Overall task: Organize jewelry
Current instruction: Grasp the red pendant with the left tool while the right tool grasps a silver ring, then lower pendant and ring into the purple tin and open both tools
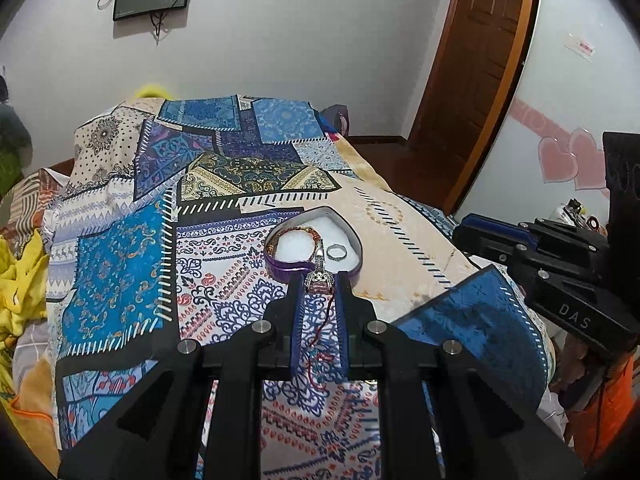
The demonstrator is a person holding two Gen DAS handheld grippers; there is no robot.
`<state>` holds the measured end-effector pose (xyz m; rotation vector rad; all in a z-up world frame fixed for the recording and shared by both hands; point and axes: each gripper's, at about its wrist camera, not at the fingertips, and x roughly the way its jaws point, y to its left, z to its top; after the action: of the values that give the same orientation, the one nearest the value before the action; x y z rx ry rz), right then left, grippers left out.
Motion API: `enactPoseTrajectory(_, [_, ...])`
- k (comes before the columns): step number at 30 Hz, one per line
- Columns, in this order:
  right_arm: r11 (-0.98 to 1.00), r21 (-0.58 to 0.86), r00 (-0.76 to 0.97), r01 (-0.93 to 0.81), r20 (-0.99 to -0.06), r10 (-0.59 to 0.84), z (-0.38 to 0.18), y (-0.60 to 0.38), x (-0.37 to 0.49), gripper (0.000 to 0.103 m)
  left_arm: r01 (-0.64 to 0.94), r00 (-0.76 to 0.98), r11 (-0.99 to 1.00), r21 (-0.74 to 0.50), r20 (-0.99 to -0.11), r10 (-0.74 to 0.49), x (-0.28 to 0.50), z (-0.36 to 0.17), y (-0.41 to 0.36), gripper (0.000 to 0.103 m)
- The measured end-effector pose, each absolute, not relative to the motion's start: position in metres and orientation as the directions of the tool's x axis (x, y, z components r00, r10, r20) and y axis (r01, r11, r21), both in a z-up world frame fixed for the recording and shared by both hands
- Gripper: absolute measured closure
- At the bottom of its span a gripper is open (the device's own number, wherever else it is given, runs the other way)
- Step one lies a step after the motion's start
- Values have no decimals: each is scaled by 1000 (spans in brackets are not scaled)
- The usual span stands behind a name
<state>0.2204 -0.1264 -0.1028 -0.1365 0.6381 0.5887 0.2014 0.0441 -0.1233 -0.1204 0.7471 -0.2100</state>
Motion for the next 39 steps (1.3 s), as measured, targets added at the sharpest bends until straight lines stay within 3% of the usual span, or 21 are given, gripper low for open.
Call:
enactPoseTrajectory(26, [795,99,526,-599,-699,484,-132,-91,299,90,157,621,960,-233,-732,-279,292,-168,47,89])
enactPoseTrajectory(39, [784,120,460,-608,-752,472,-142,-82,315,90,147,620,963,-225,-737,-267,302,-172,48,89])
